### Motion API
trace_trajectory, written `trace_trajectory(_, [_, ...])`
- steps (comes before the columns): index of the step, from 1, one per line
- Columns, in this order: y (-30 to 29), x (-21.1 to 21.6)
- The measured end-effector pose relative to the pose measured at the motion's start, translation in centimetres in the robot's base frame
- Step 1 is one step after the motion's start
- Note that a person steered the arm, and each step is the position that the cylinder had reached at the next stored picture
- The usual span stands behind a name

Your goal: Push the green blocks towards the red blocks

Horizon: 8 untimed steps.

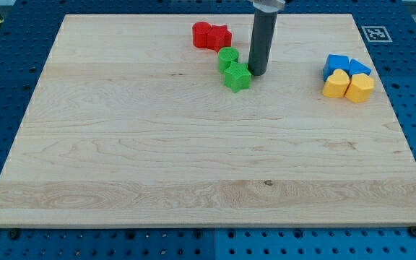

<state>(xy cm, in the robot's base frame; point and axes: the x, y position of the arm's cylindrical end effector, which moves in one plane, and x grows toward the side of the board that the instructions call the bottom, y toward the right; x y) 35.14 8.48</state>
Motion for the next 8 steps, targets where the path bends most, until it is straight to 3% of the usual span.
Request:
trace_trajectory(2, [1.9,1.6])
trace_trajectory(5, [2.1,10.3])
trace_trajectory(8, [2.1,10.1])
